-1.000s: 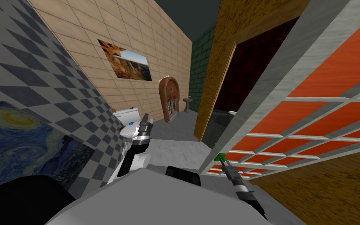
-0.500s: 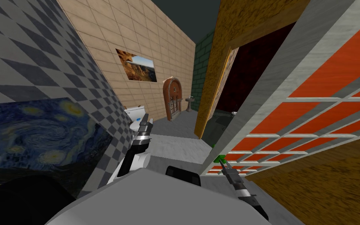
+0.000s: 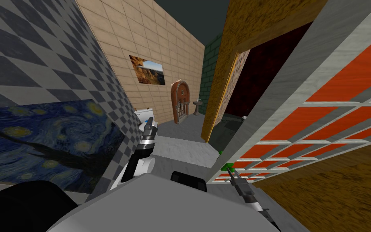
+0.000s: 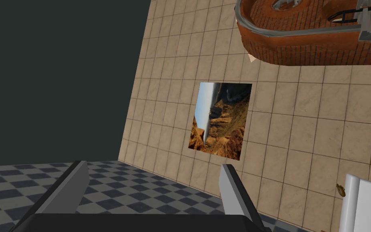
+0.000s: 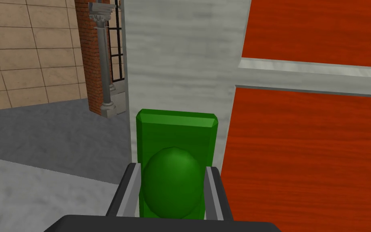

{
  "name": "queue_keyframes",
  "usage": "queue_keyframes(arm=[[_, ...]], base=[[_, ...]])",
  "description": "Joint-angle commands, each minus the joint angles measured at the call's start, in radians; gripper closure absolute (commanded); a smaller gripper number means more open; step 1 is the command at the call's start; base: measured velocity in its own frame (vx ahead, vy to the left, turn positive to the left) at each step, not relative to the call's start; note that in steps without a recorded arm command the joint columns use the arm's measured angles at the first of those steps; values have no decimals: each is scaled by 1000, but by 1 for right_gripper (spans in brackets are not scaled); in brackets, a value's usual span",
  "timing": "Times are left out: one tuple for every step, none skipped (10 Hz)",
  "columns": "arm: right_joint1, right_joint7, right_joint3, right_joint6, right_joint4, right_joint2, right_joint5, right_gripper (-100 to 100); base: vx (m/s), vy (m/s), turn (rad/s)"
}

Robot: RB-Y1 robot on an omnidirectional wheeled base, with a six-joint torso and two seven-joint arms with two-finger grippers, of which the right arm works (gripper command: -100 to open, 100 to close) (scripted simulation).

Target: Pull the door open

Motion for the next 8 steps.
queue_keyframes(arm=[[-7,-2,4,-36,39,9,3,100],[10,1,4,-57,44,9,2,100],[29,5,4,-81,50,10,0,100],[49,8,3,-106,56,10,-1,100],[49,8,3,-106,56,10,-1,100],[70,12,3,-133,62,11,-2,100],[92,16,3,-160,68,12,-4,100],[113,19,3,-186,75,12,-5,100]], base=[[-28,-45,63],[-26,-33,115],[-50,-51,161],[-72,-63,189],[-57,-47,79],[-58,-38,127],[-85,-70,208],[-92,-85,183]])
